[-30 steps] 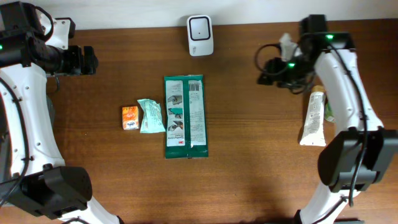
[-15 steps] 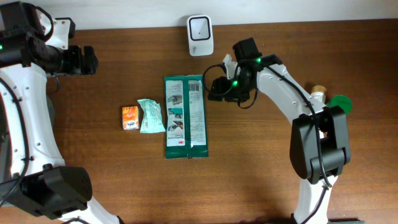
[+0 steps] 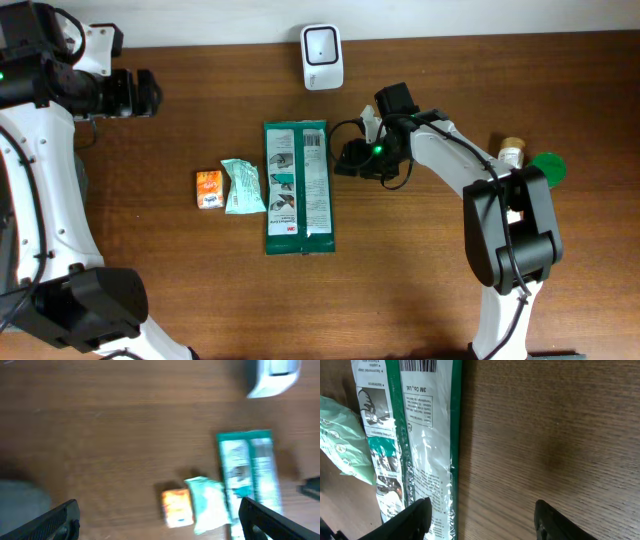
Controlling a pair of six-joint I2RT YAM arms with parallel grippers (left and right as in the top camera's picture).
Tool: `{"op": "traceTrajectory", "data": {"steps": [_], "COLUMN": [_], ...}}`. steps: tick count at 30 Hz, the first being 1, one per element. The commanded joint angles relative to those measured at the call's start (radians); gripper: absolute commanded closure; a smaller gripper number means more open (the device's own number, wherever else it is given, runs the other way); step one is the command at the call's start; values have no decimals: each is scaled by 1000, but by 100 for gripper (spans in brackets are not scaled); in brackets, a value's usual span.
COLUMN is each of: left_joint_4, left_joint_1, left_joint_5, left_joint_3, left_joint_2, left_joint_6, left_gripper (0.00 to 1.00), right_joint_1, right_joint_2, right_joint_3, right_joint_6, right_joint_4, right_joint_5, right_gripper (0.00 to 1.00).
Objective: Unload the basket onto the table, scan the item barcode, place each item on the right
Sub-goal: 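Move the right gripper to the green-and-white packet's right edge, then grasp the packet edges with both grippers and lift it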
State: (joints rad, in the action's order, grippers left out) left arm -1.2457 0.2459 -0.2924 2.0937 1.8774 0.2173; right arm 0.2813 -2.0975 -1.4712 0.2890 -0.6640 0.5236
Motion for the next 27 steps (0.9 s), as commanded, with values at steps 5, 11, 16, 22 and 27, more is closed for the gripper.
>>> {"op": "traceTrajectory", "data": {"steps": [5, 11, 16, 22, 27], "left_joint_4": [49, 48, 52, 7, -18], "left_joint_1": [-111, -246, -343, -370, -372], "left_joint_5": [-254, -242, -226, -52, -26], "left_joint_3": [-20, -21, -21, -21, -61], "left_joint_2": [65, 165, 298, 377, 401], "left_joint_6": [-61, -134, -198, -298, -300], "left_gripper": [100, 100, 100, 100, 100], "right_joint_1": [-1, -1, -1, -1, -1], "right_joint_2": [-3, -3, -3, -3, -3], "right_joint_3": [9, 9, 9, 9, 9], "right_joint_6": [8, 8, 8, 8, 8], "right_joint_4": [3, -2, -3, -5, -5], "right_joint_5": [16, 16, 16, 15, 15], "right_gripper": [37, 37, 37, 37, 37]}}
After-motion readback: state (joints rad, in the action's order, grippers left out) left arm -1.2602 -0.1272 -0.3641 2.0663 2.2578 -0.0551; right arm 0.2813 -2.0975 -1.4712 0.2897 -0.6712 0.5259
